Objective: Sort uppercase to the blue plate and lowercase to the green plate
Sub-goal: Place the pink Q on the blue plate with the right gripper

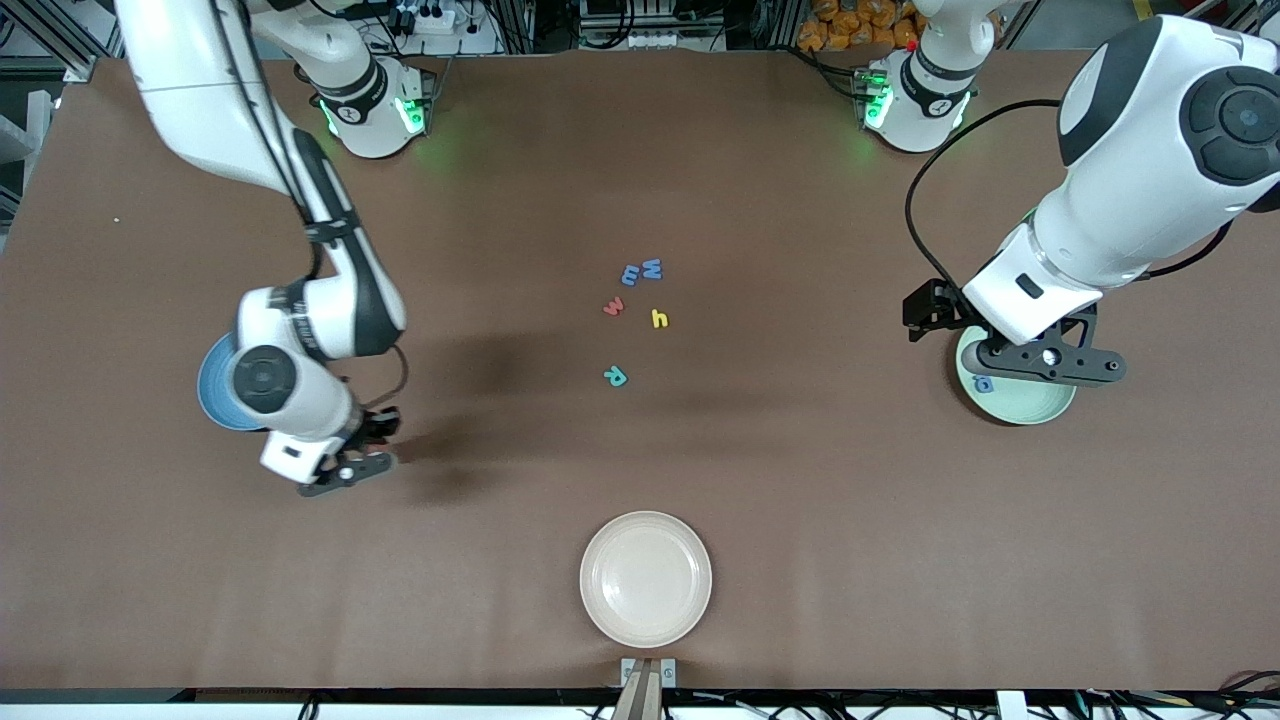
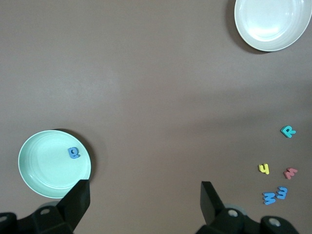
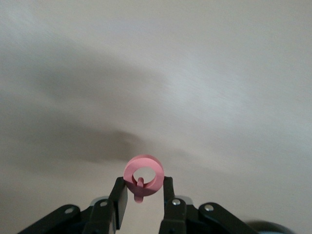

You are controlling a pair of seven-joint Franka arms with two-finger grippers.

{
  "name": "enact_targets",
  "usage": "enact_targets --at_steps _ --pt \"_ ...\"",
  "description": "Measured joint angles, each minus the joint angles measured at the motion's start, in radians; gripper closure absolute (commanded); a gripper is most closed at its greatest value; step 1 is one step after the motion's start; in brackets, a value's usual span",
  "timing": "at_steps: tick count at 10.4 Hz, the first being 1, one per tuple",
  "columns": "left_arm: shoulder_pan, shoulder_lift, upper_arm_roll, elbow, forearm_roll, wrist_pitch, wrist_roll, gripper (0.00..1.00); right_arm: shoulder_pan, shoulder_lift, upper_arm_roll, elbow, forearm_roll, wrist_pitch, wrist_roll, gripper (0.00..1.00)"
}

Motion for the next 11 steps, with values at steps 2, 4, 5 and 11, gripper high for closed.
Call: enact_targets --at_steps 2,4,5,11 --pt "0.0 -0.002 0.0 0.002 0.0 0.0 0.0 0.0 -0.038 -0.048 -0.04 -0.063 0.0 -0.006 -0.099 0.69" --pt "-0.013 -0.002 0.001 0.003 -0.001 0.0 0.0 0.0 -0.067 -0.087 -0.071 -0.139 0.001 -0.001 -0.173 0.68" --pt "-0.038 -0.003 0.009 0.003 -0.001 0.0 -0.002 0.0 -0.089 -0.096 -0.083 -0.173 0.012 0.006 -0.218 0.68" --pt "-0.228 -0.01 0.175 0.007 -0.063 0.0 -0.035 0.0 -0.203 -0.099 -0.095 -0.302 0.137 0.038 -0.436 0.59"
